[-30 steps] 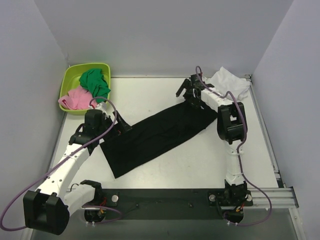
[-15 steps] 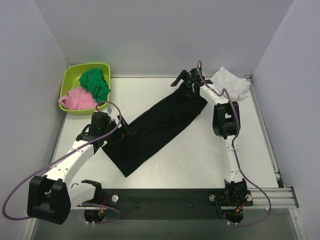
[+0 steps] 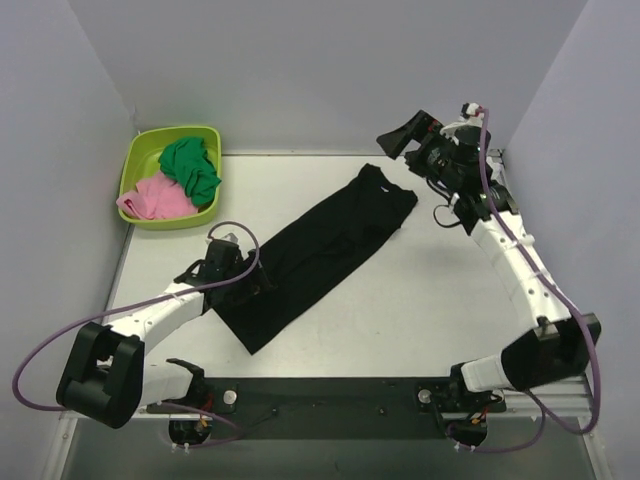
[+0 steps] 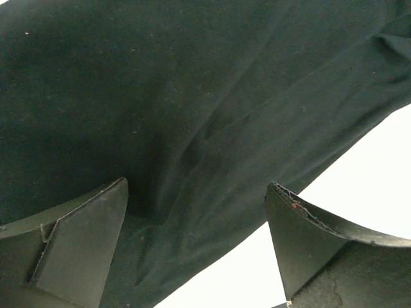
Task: Fold and stack the t-shirts
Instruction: Rotate the tshirt 90 degrees
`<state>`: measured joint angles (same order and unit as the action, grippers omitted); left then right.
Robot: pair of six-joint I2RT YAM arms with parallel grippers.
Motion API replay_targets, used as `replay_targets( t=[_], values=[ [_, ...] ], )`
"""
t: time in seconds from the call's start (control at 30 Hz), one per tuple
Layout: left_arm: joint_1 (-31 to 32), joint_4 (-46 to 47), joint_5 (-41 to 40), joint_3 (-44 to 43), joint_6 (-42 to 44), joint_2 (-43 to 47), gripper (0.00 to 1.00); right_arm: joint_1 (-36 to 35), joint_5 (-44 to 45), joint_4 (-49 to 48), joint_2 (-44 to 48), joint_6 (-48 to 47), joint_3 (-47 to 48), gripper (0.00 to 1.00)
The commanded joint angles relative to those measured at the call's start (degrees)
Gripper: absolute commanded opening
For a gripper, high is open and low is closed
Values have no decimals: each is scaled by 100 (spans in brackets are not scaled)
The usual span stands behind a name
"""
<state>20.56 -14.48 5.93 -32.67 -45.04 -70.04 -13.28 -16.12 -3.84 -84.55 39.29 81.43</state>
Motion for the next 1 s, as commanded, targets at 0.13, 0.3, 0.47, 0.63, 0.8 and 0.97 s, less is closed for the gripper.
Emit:
replay_targets(
  t=[0.13,0.3,0.47,0.63,0.8,0.97],
  values=[
    [343,270,-541,128,-233,-273,97,-210,311,146,1519,-228,-1366,100],
    [913,305,-697,506,-514,-72,97,-272,443,742,1995,-299,-1419,100],
    [2002,367,-1093,788,-1252,210,97,-289,575,1147,2434,-325,-1516,100],
    [3678,323,-1665,586,-2113,141,98,-298,610,1526,2707,-325,-1586,100],
    [4790,647,-2123,-194,-2475,-597,98,-368,724,1869,3049,-334,-1797,100],
    [5423,1044,-1991,-1354,-2221,-2020,98,-482,838,2167,3234,-378,-1955,100]
  ],
)
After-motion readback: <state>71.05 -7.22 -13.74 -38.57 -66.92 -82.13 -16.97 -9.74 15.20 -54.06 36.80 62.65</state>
